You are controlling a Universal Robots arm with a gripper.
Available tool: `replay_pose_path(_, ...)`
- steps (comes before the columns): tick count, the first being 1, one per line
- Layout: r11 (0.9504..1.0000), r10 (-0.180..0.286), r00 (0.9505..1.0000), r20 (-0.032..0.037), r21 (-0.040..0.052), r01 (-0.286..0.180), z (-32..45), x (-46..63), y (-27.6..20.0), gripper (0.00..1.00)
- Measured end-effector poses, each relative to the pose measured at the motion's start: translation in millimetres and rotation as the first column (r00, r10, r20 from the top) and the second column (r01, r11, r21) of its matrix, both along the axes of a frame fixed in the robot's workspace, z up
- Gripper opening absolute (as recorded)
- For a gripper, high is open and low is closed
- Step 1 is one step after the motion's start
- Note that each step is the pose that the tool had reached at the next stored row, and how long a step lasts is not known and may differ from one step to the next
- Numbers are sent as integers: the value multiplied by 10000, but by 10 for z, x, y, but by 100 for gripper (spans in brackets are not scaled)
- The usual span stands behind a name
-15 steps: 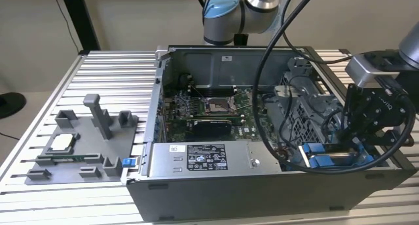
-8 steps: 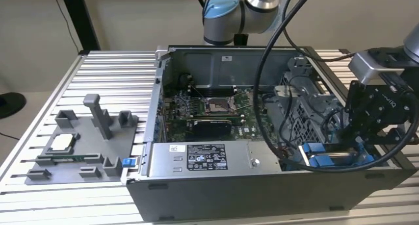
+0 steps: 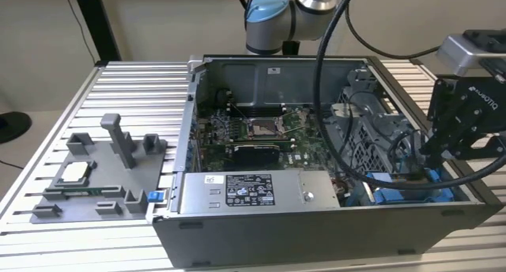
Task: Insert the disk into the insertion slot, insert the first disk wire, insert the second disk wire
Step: 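Insert the first disk wire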
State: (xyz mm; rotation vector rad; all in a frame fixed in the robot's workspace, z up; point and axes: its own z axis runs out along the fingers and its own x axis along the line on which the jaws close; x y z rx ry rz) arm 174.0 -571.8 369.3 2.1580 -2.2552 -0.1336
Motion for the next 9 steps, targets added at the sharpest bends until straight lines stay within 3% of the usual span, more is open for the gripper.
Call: replay_pose_path(9, 10000, -3, 10000, 0, 7, 3, 3, 221, 1, 0)
